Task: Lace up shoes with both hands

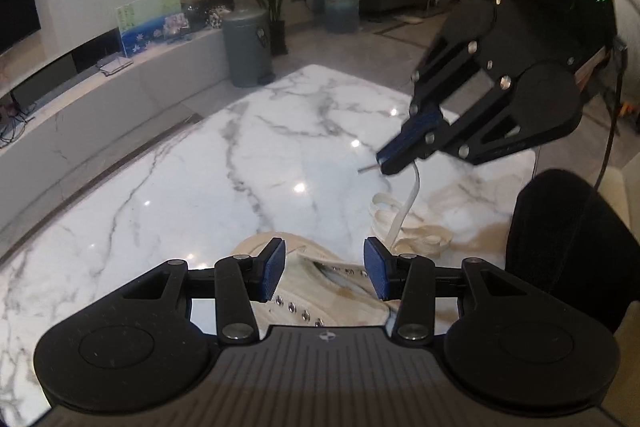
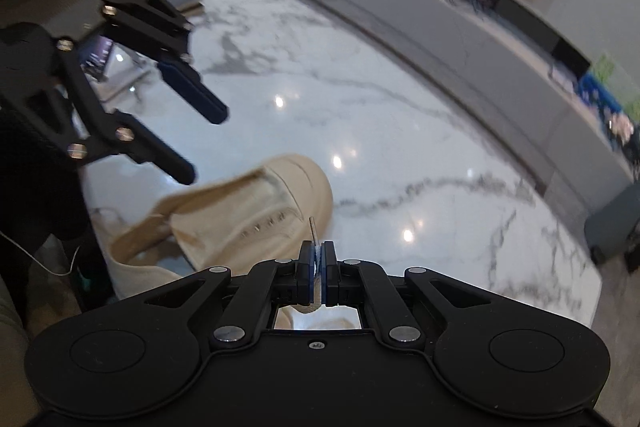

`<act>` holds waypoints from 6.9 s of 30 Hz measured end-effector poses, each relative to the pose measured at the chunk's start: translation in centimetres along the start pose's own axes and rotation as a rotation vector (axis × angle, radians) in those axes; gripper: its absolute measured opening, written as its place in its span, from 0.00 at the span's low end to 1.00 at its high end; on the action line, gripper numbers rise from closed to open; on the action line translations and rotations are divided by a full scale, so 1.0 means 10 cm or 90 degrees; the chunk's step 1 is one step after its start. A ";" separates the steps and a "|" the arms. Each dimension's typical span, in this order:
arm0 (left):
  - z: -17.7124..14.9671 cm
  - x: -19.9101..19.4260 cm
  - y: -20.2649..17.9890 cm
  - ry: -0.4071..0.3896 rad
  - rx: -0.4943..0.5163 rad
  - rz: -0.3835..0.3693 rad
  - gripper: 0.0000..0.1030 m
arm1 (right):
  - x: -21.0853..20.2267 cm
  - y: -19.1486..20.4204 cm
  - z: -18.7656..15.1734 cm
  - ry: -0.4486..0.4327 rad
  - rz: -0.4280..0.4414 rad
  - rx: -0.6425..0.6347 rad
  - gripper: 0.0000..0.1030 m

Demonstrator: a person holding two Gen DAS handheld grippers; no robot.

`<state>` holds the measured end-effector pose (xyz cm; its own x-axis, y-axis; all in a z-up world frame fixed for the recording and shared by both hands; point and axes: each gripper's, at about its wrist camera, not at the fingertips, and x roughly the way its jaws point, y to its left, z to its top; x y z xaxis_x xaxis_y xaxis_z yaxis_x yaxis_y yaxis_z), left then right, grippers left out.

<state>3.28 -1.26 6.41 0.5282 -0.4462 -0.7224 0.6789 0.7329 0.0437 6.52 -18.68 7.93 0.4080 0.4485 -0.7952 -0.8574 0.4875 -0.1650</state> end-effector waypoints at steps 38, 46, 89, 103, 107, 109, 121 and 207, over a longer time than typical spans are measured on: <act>-0.05 0.95 0.33 0.170 0.197 -0.197 0.20 | 0.86 -0.18 0.10 0.105 0.187 -0.158 0.02; -0.05 1.07 0.37 0.168 0.205 -0.201 0.20 | 1.00 -0.19 0.12 0.112 0.203 -0.175 0.02; -0.01 1.11 0.22 0.174 0.250 -0.114 0.02 | 0.67 -0.20 0.00 0.102 0.229 -0.203 0.08; -0.03 0.73 0.22 0.171 0.263 -0.085 0.02 | 0.42 0.00 0.04 0.073 0.221 -0.253 0.08; -0.05 0.70 0.25 0.168 0.251 -0.081 0.02 | 0.42 0.04 0.02 0.070 0.235 -0.261 0.08; -0.07 0.70 0.26 0.167 0.241 -0.084 0.02 | 0.40 0.04 0.02 0.063 0.237 -0.257 0.07; -0.14 0.64 0.38 0.171 0.192 -0.086 0.04 | 0.38 -0.05 -0.10 0.114 0.226 -0.220 0.02; -0.38 0.06 0.16 0.189 0.279 0.023 0.02 | 0.96 0.11 0.39 0.101 0.147 -0.103 0.33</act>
<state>2.74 1.54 3.42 0.4312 -0.2131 -0.8767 0.8460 0.4332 0.3108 10.73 -10.94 2.44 0.1539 0.4054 -0.9011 -0.9655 0.2554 -0.0500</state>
